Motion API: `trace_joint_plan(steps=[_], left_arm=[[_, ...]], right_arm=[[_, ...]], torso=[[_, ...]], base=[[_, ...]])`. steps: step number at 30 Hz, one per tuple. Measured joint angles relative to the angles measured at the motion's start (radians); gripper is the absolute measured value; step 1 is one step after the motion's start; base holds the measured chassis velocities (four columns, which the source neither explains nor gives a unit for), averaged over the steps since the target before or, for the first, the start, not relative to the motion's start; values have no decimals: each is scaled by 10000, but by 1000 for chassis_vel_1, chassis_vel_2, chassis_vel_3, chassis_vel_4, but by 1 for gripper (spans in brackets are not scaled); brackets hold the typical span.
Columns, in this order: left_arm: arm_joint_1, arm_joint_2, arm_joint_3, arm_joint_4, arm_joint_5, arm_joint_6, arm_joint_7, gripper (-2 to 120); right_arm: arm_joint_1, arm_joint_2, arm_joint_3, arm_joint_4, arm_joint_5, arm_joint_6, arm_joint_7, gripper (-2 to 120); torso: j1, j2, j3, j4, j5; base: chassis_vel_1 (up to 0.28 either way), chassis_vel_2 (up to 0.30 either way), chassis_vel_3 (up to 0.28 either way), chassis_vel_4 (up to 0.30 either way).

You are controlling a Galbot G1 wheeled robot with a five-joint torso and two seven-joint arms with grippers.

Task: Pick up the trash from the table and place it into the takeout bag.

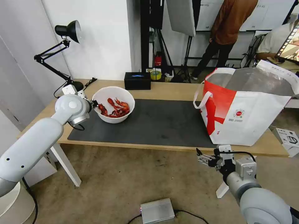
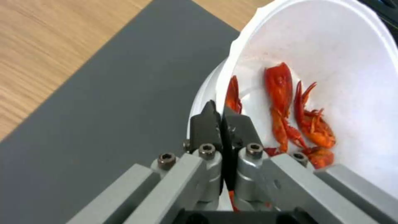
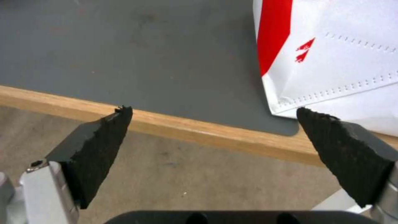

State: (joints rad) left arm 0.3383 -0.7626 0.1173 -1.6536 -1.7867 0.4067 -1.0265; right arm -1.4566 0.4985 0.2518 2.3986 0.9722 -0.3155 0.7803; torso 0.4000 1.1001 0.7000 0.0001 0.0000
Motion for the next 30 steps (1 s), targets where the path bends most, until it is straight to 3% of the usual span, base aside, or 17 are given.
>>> trace_joint_plan(steps=[9,20,26,30], left_arm=[[-245,-130,102,-215,-264,-4,-407,0],[-932,-250,461,-867,-1301,-53,-963,0],[-1685,-703,1016,-1487,-1898,-205,-1321,0],[-2296,-1217,1411,-1465,-2114,-264,-1519,0]], right_arm=[[0,-1,0,0,0,0,0,100],[0,0,0,0,0,0,0,100],[0,0,0,0,0,0,0,100],[0,0,0,0,0,0,0,100]], torso=[[0,0,0,-1,2],[0,0,0,-1,0],[0,-1,0,-1,1],[0,-1,1,-2,3]], base=[[0,0,0,0],[0,0,0,0],[0,0,0,0],[0,0,0,0]])
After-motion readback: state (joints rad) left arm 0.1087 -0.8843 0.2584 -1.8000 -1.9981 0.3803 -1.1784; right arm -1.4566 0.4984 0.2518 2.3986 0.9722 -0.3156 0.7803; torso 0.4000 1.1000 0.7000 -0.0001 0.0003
